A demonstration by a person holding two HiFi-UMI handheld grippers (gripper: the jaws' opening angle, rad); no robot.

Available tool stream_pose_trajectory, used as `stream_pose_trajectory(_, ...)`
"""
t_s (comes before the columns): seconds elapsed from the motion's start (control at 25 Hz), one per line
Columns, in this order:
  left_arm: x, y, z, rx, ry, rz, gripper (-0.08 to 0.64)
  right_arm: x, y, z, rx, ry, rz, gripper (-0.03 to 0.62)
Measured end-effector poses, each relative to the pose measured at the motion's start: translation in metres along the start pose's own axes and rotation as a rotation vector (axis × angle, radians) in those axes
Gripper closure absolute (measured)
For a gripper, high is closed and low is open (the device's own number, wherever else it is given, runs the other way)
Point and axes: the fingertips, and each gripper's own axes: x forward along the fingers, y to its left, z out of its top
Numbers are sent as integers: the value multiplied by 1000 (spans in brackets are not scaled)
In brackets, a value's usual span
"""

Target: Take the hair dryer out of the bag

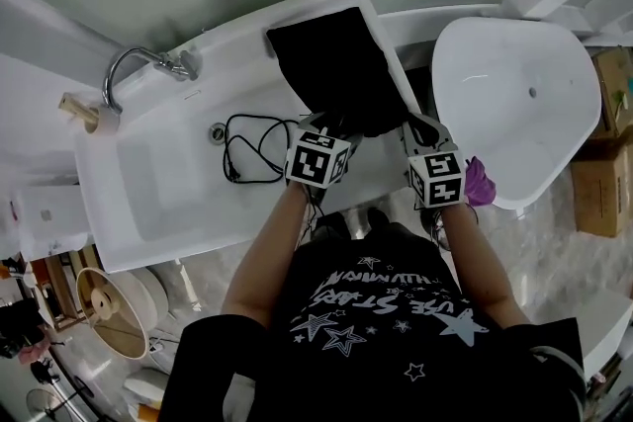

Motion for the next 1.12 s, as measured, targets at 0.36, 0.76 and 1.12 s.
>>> stream_pose_trajectory(0.36, 4, 7, 11, -2, 25, 12, 252, 1, -7, 2, 35, -5, -18, 568)
stream_pose_trajectory(0.76, 21, 16, 20, 6, 48, 24, 245, 5, -9, 1, 46, 0, -11, 568)
stream_pose_trajectory(1.12, 36, 33, 37, -53, 28, 76, 269, 9, -4, 3, 43, 3, 7, 569)
